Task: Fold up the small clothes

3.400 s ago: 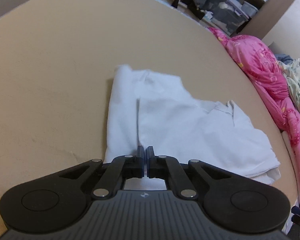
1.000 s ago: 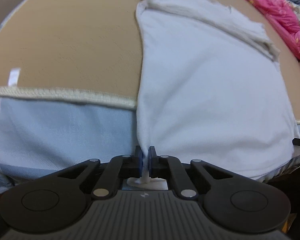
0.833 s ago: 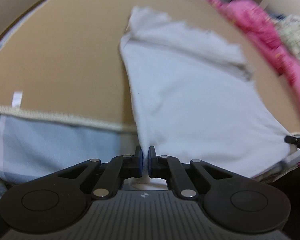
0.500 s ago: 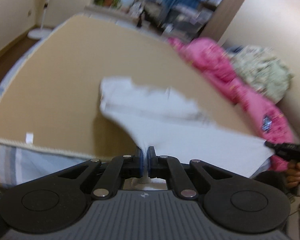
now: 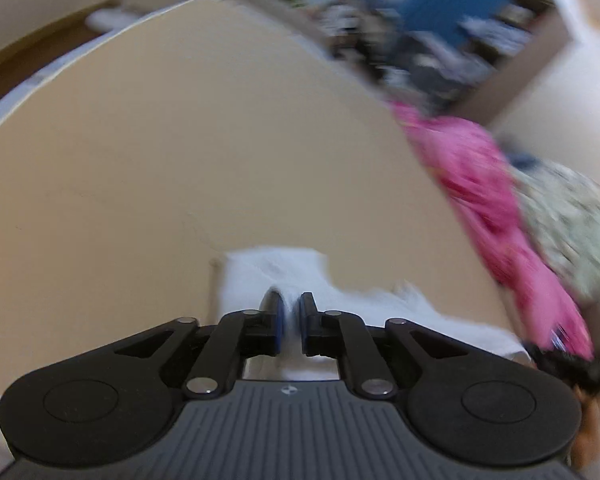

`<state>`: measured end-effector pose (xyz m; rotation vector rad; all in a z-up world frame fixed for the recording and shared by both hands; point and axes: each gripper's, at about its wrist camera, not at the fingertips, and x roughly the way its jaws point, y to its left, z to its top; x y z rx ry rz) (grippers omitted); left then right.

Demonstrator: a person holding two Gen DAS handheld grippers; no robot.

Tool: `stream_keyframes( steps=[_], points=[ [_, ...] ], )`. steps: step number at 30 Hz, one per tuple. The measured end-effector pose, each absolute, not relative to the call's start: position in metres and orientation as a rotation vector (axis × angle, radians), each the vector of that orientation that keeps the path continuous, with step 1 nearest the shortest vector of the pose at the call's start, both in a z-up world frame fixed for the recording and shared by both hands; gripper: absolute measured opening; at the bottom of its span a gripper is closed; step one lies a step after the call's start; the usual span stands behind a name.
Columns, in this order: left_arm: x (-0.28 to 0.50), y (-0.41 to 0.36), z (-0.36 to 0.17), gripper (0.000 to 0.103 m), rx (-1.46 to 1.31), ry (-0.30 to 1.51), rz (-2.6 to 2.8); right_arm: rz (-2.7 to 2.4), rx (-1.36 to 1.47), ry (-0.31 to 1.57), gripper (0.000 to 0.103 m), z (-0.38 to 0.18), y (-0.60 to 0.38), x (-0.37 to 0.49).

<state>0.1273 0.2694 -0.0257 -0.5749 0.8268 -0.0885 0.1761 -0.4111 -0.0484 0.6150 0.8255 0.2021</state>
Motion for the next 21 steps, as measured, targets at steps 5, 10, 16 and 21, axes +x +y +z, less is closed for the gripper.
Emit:
stream_keyframes(
  steps=[5, 10, 16, 21],
  points=[
    [0.145, 0.286, -0.066, 0.022, -0.595, 0.837, -0.044, 0.08, 0.661, 0.841, 0.024, -0.101, -0.422, 0.198],
    [0.159, 0.268, -0.072, 0.047, -0.403, 0.873, -0.076, 0.221, 0.484, 0.882, 0.041, -0.104, -0.385, 0.205],
    [0.184, 0.257, -0.094, 0.048, -0.413, 0.907, -0.064, 0.252, 0.355, 0.914, 0.044, -0.123, -0.343, 0.228],
    [0.195, 0.248, -0.104, 0.048, -0.428, 0.879, -0.071, 0.233, 0.283, 0.881, 0.044, -0.124, -0.322, 0.237]
  ],
)
